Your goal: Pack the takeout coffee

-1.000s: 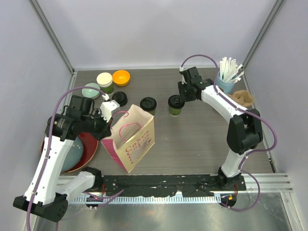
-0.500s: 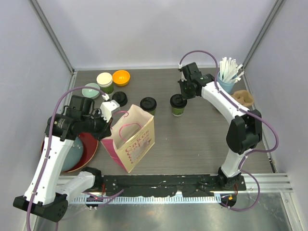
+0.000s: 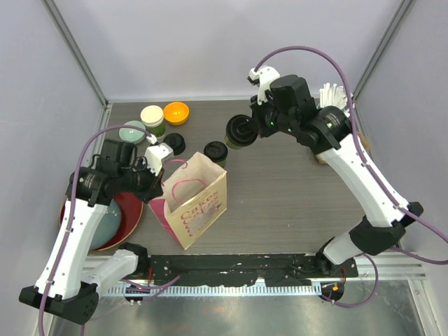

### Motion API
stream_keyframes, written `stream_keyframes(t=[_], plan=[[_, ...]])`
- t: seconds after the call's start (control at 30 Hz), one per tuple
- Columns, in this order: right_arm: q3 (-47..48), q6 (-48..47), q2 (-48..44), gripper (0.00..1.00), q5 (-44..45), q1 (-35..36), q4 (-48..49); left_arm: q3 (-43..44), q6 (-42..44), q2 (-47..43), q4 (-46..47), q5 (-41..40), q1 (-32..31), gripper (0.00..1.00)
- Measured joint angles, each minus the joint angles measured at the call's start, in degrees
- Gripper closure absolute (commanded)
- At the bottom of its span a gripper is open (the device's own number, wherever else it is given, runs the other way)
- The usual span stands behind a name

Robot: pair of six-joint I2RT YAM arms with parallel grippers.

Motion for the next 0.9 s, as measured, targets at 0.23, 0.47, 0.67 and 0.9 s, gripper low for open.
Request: stream_keyframes(t=[0.23,0.47,0.67,0.9], plan=[[8.2,0.1,-2.6,0.99,-1.5,10.1,-4.0,-0.3,-1.1,0.1,0.5,0.1,0.0,1.0],[9.9,0.0,-0.6,0.99,-5.6,14.3,-6.0,-0.3,-1.5,0.7,1.0,0.5,0.0,1.0],[9.2,-0.5,3.6,0.99,-10.0,15.1,-6.6,-0.3,-1.9,0.7,1.2,0.7,0.0,1.0],[9.0,-2.6,7.1,0.99,-12.5,16.8,-6.8,-0.3,-2.7,0.7,1.3,1.9,0.0,1.0]])
